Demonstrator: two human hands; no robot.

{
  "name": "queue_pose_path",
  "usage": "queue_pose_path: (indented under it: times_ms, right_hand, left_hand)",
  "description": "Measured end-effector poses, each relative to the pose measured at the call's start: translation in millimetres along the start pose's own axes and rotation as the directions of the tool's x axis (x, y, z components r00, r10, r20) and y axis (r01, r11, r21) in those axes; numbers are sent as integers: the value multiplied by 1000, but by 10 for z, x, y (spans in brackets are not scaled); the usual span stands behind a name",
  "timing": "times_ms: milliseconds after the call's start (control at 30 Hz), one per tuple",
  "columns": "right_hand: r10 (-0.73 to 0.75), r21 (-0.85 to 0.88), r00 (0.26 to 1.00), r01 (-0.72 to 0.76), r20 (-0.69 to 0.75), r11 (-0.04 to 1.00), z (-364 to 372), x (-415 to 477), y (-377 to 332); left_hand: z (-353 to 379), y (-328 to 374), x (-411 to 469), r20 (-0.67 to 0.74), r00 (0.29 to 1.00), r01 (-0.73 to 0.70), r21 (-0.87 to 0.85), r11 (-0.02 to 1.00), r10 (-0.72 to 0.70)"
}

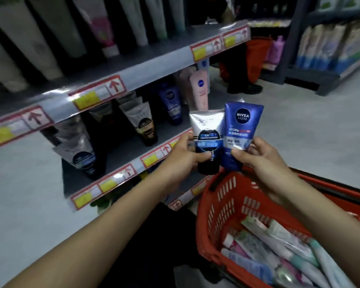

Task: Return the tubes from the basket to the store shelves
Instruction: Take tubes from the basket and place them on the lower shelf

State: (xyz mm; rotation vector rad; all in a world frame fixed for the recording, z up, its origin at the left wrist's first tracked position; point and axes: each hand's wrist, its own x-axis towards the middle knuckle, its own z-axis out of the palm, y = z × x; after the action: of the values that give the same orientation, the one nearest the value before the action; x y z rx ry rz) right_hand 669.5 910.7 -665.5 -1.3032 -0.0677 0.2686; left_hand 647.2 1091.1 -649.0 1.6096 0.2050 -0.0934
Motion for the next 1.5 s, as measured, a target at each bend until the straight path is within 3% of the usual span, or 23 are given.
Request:
queue_pose_path:
  times_ms: [200, 300, 500, 800, 1500]
  right_hand:
    - [2, -69, 988, 9, 155, 998, 702, 441, 160]
    - [-9, -116, 986, 28, 164, 993, 842, 652, 191]
    - [-123, -300, 987, 148, 101, 942, 937, 1183, 182]
    - [-121, -412, 975, 189, 186, 891, 988, 1892, 323]
    - [-60, -436, 967, 167, 249, 884, 1044, 2349, 493]
  left_hand:
    - [-628, -57, -50, -265, 963, -79, -75, 994, 56]
    - [-742, -103, -9, -378, 924, -114, -122, 986, 60]
    - [-883, -126, 99, -512, 851, -146, -26, 989, 112]
    - [-858, -54, 152, -527, 829, -177, 66, 982, 185]
    - [-816, 21, 258, -586, 801, -141, 14, 990, 123]
